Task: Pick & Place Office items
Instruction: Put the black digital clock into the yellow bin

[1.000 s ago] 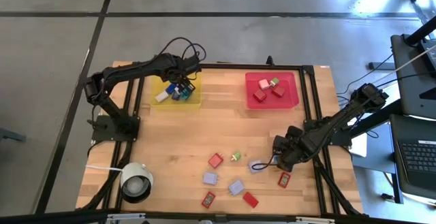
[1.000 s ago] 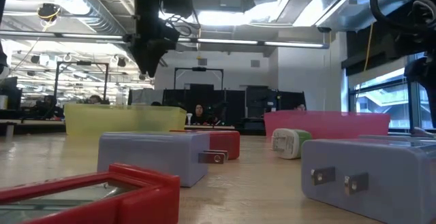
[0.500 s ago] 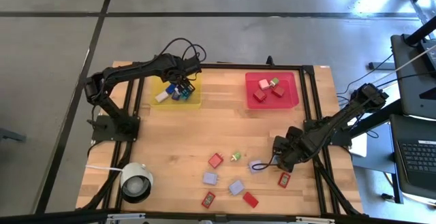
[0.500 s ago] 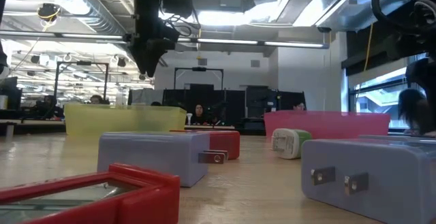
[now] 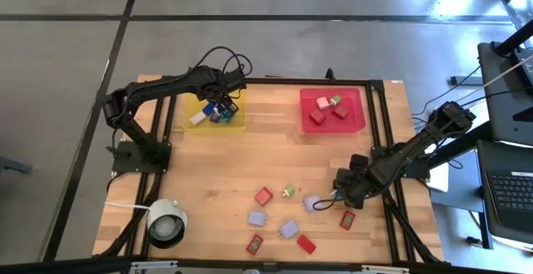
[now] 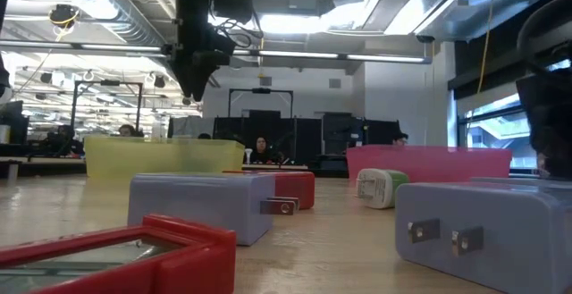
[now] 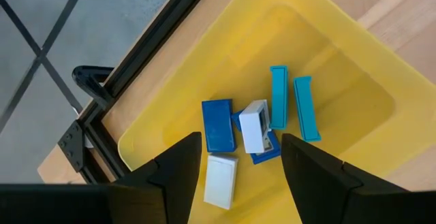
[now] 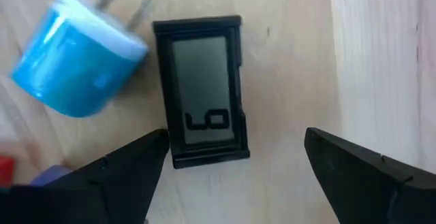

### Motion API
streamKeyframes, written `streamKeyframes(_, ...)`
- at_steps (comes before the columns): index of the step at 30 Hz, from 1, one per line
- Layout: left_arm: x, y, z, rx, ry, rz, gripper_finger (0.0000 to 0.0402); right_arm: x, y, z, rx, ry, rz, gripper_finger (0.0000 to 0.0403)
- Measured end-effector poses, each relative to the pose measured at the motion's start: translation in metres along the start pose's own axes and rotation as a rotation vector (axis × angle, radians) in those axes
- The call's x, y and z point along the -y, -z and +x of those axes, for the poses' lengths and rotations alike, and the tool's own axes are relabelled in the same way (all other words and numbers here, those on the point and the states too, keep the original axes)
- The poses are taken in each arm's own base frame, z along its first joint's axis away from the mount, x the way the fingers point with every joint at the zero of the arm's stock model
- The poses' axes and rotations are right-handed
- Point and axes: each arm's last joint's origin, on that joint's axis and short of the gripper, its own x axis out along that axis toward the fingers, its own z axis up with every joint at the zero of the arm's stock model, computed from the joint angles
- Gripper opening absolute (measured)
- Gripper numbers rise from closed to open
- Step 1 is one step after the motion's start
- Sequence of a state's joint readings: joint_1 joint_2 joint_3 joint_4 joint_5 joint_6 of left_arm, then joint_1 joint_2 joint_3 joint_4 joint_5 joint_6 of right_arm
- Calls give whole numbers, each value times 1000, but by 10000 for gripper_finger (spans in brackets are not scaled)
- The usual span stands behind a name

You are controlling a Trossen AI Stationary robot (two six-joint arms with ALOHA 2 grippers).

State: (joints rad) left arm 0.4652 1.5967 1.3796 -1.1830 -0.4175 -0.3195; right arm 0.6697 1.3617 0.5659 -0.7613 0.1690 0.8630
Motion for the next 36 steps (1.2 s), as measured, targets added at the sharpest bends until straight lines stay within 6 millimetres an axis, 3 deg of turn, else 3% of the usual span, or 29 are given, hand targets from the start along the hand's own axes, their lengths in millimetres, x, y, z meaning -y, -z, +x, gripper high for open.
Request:
streamKeyframes(6,0,0,0,0,0,-8,198,0,-2,1,9,-5,-55,354)
streamKeyframes(11,0,0,0,1,1,-8,198,-1,-3,1,-15,-52,-38,327)
streamKeyframes(25,0,0,0,4,2,-10,198,-2,-9,1,-39,-129,4,153)
streamKeyframes(28,1,-1,0,6,14,-12,198,-4,-12,-3,-44,-111,12,153)
streamKeyframes(32,3,-5,0,39,49,-24,198,-8,-24,-23,34,-45,-9,154)
streamKeyframes(36,16,-11,-5,103,207,13,198,-11,-39,-47,155,47,-52,173)
